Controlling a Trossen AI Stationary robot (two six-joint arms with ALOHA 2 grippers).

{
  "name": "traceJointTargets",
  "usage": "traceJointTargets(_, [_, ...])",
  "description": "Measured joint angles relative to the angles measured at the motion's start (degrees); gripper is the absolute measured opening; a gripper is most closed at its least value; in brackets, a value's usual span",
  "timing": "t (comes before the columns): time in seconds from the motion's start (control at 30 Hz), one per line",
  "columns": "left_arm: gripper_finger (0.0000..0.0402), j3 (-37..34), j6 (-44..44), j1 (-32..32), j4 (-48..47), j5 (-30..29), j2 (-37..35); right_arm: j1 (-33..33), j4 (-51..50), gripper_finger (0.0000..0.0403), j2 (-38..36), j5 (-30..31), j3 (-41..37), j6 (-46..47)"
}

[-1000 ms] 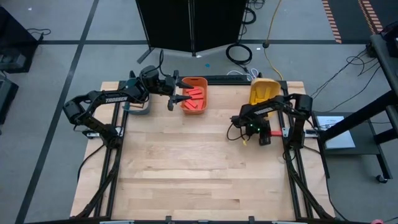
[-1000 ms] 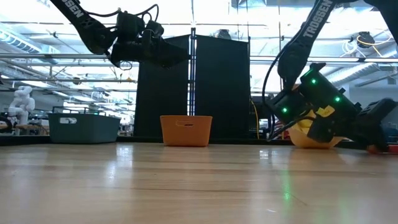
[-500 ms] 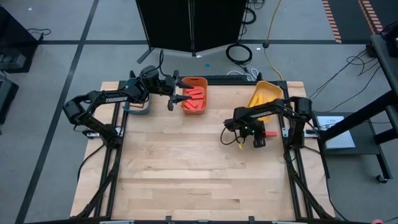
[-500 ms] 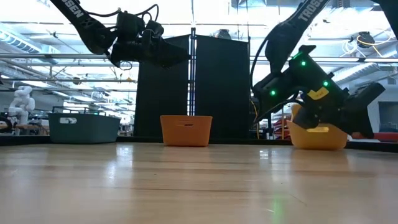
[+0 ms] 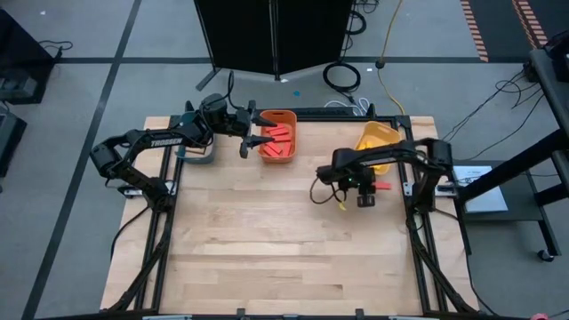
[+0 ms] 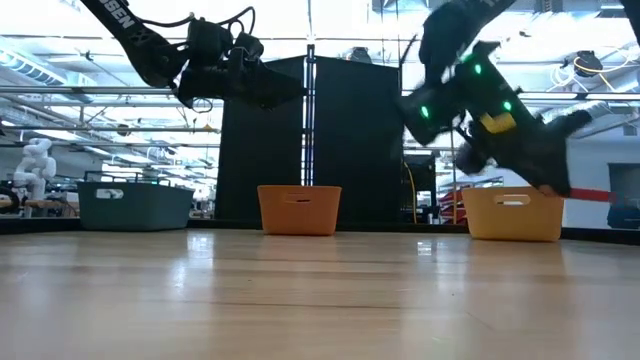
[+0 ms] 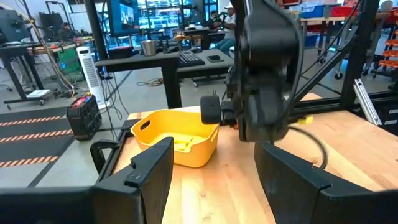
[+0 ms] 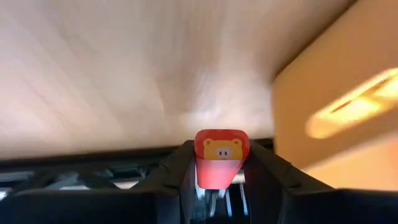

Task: Sort blocks
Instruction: Put the red block into the orange bin

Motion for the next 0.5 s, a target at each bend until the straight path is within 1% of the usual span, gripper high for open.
traceJointTargets(0.13, [0.0221, 0.0, 0.0, 0.0, -0.2, 0.1, 0.0, 0.0, 1.0, 0.0101, -4.0, -0.5, 4.9, 0.7])
traceJointTargets(0.23, [0.0221, 0.0, 0.4, 0.0, -0.4, 2.7, 0.0, -0.2, 5.7, 0.0101, -8.1, -1.5, 9.2, 0.7])
traceJointTargets(0.33, [0.0221, 0.0, 0.5, -0.3, 1.1, 6.8, 0.4, -0.2, 13.6, 0.0101, -12.9, -1.9, 12.7, 0.6])
traceJointTargets(0.4, [0.0221, 0.0, 0.5, -0.6, 3.0, 9.2, 1.4, -0.2, 20.5, 0.0101, -16.3, -3.0, 14.0, 0.4])
traceJointTargets(0.5, [0.0221, 0.0, 0.4, -2.0, 7.2, 10.0, 3.8, -0.2, 33.2, 0.0101, -21.1, -4.6, 14.2, -0.5])
